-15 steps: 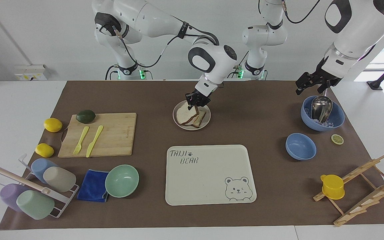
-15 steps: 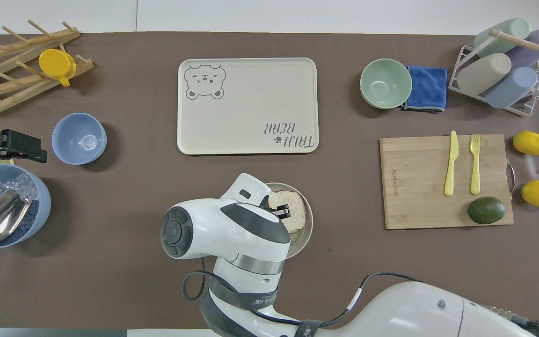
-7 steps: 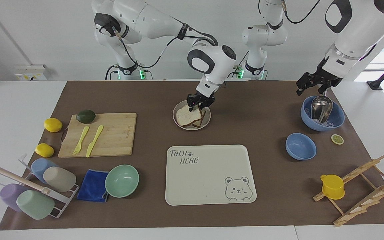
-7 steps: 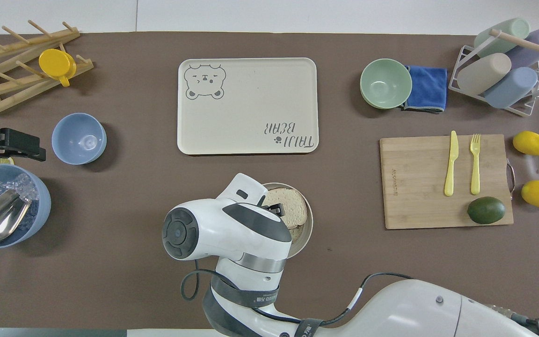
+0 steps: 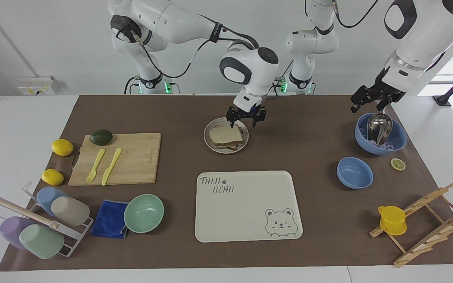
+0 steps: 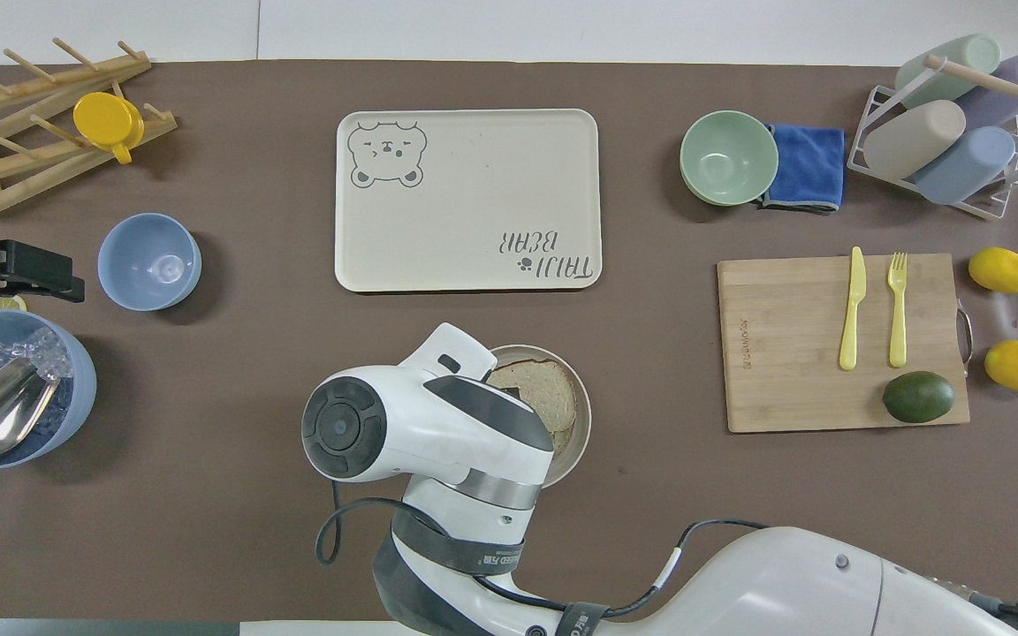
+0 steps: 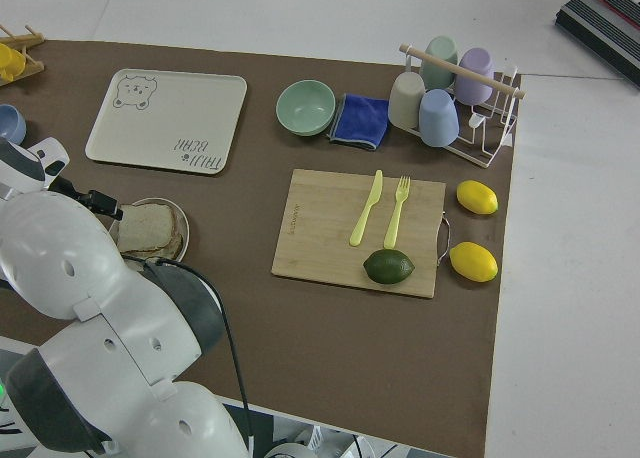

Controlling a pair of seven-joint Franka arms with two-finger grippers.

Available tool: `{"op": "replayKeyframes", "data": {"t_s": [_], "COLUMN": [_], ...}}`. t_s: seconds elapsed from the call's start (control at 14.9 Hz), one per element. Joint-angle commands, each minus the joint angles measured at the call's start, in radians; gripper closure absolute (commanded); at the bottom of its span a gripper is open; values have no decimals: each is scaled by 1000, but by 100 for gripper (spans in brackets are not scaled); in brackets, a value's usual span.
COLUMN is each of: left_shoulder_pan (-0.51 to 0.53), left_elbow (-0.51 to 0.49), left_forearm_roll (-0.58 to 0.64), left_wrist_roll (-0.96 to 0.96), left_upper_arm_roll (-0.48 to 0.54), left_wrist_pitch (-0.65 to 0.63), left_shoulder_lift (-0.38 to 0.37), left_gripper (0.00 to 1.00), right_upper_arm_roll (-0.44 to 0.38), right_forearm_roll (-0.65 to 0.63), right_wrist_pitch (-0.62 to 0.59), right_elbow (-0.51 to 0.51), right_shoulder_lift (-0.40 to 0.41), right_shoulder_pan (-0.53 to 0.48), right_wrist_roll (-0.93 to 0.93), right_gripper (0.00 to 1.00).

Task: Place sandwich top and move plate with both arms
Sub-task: 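Withdraw the right gripper while the left gripper reaches toward the plate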

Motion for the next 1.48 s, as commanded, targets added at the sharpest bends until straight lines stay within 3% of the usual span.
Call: {"op": "replayKeyframes", "data": {"t_s": [0.0, 0.27, 0.47, 0.6, 0.74, 1.01, 1.21, 1.41], "left_shoulder_pan": [13, 1, -19, -68, -88, -217, -318, -390], "left_elbow": [-45, -120, -201, -256, -312, -430, -507, -556], "left_forearm_roll": [17, 17, 10, -15, -67, -127, -131, -133], "left_wrist_roll": [4, -1, -11, -20, -19, -43, -62, -65], "left_upper_arm_roll": [-8, -11, -19, -19, -19, -19, -17, -19], "left_wrist_pitch": [44, 116, 190, 266, 326, 462, 570, 609], "left_shoulder_lift": [-23, -54, -71, -69, -66, -45, -16, -8], "left_gripper": [0, 0, 0, 0, 0, 0, 0, 0], "right_upper_arm_roll": [9, -42, -117, -261, -471, -798, -846, -878], "right_forearm_roll": [123, 196, 260, 390, 519, 539, 536, 535], "right_wrist_pitch": [-36, -180, -311, -354, -372, -417, -429, -415], "right_elbow": [27, 140, 199, 217, 214, 197, 148, 99], "right_shoulder_lift": [-82, -150, -197, -251, -323, -400, -427, -449], "right_shoulder_pan": [-115, -183, -264, -294, -259, -75, -71, -64], "right_wrist_roll": [-104, -211, -403, -530, -665, -750, -933, -954], "right_gripper": [0, 0, 0, 0, 0, 0, 0, 0]}}
